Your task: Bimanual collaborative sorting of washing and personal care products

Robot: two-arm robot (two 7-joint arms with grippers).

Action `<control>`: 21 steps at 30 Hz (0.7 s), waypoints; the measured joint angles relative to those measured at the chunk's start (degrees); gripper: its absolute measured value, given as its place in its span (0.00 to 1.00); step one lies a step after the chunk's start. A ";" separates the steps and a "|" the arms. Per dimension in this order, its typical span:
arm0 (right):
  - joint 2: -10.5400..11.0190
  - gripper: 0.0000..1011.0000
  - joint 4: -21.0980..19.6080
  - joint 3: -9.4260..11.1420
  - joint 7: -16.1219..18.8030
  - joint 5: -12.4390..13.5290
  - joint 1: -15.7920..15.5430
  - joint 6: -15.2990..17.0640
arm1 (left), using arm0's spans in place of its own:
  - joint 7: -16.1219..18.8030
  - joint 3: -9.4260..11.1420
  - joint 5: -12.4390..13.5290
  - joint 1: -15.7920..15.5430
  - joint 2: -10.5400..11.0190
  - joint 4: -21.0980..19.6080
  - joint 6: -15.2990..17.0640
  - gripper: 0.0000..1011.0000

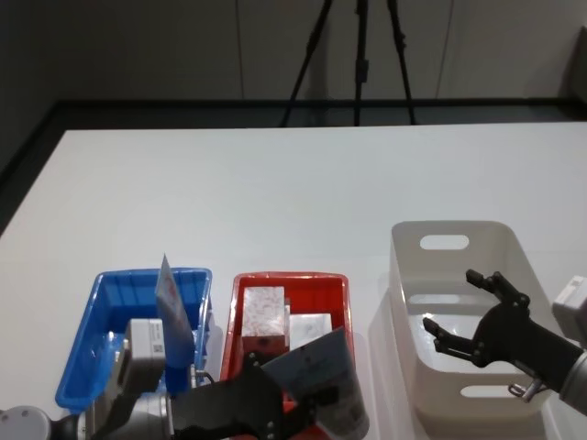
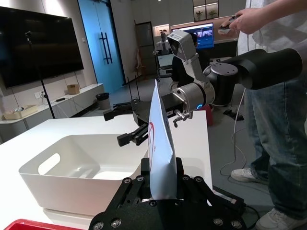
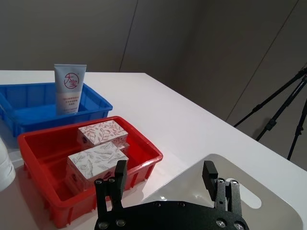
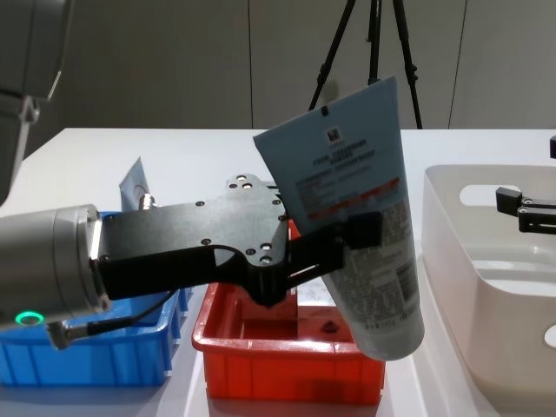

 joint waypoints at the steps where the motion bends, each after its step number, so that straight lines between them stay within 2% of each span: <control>1: 0.08 0.99 -0.11 0.04 0.59 0.22 -0.04 -0.09 | 0.00 0.00 0.00 0.00 0.00 0.00 0.00 0.26; 6: 0.59 0.99 -0.65 0.35 3.89 1.64 -0.18 -0.28 | 0.00 0.00 0.00 0.00 0.00 0.00 0.00 0.26; 16: 1.90 0.99 -1.77 0.87 13.24 6.34 -0.16 0.08 | 0.00 0.00 0.00 0.00 0.00 0.00 0.00 0.26; 21: 2.59 0.99 -1.80 1.03 17.13 7.79 -0.09 0.33 | 0.00 0.00 0.00 0.00 0.00 0.00 0.00 0.26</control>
